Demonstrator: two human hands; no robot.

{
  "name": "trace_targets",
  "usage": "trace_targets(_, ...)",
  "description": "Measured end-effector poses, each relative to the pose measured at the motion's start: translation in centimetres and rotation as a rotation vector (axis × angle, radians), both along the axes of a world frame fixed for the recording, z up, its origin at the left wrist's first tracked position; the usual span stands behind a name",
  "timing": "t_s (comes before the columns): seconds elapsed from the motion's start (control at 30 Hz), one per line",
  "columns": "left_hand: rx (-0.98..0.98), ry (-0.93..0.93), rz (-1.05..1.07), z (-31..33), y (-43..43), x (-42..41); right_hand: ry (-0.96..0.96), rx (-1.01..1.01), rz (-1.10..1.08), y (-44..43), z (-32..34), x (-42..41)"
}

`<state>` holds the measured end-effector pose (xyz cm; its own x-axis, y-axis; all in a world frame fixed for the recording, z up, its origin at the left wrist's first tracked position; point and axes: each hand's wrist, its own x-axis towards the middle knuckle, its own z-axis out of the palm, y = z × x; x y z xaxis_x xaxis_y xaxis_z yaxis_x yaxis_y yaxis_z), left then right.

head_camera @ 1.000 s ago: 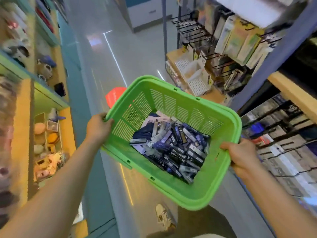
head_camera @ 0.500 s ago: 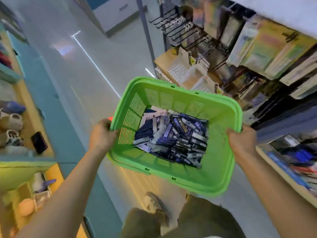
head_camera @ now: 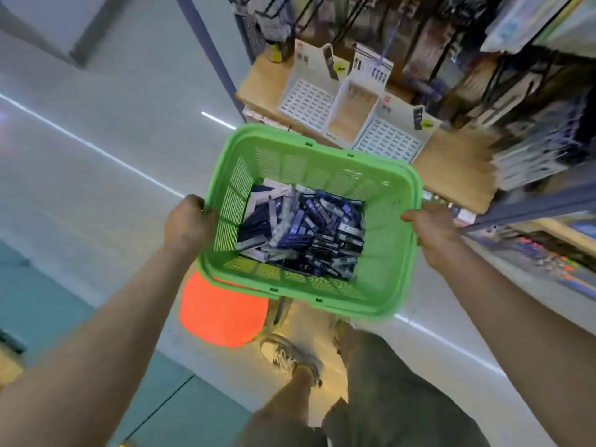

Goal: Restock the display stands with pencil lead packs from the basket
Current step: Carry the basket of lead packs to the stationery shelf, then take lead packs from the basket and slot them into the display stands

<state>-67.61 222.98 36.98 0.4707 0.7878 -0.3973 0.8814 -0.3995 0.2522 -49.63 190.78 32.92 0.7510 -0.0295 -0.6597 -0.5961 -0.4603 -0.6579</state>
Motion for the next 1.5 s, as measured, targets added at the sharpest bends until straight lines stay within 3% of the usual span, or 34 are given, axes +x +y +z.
trace_targets(0.17,-0.005,0.122,-0.068,-8.3,5.5,5.2,-0.039,0.002,0.014,4.7,-9.3,1.9)
trace_targets(0.3,0.046,0.212,-0.128,-16.7,9.0,8.9,-0.125,-0.054,0.144,7.7,-17.5,4.0)
trace_targets(0.53,0.055,0.280,-0.272,-31.1,13.2,14.5,-0.011,-0.194,0.214,10.3,-31.9,6.2)
trace_targets(0.8,-0.019,0.308,-0.528,-38.8,17.7,21.0,-0.094,-0.358,0.149,14.4,-35.5,9.3)
trace_targets(0.83,-0.005,0.258,-0.531,-38.9,18.0,21.3,-0.137,-0.441,0.185,15.5,-35.3,9.4)
trace_targets(0.9,0.093,-0.028,-0.621,-39.3,17.5,21.8,-0.312,-0.579,0.218,17.5,-35.2,9.4)
trace_targets(0.97,0.176,-0.332,-0.856,-39.4,15.8,22.5,-0.443,-0.574,0.222,19.4,-35.9,9.5)
trace_targets(1.0,0.136,-0.378,-0.978,-40.0,14.7,23.1,-0.441,-0.542,0.248,20.3,-36.7,9.7)
trace_targets(1.03,0.053,-0.344,-1.060,-40.9,13.6,23.8,-0.403,-0.505,0.291,21.0,-37.9,9.7)
trace_targets(1.1,-0.128,-0.108,-1.105,-43.7,11.6,24.4,-0.280,-0.459,0.421,22.0,-40.7,9.2)
trace_targets(1.23,-0.206,0.371,-1.197,-50.1,9.6,23.8,-0.007,-0.495,0.640,22.3,-47.0,7.6)
trace_targets(1.4,-0.228,0.380,-1.110,-55.9,10.1,22.2,0.195,-0.591,0.708,22.9,-52.2,7.6)
trace_targets(1.5,-0.185,0.290,-1.077,-56.8,10.3,21.3,0.179,-0.674,0.690,24.7,-53.0,6.6)
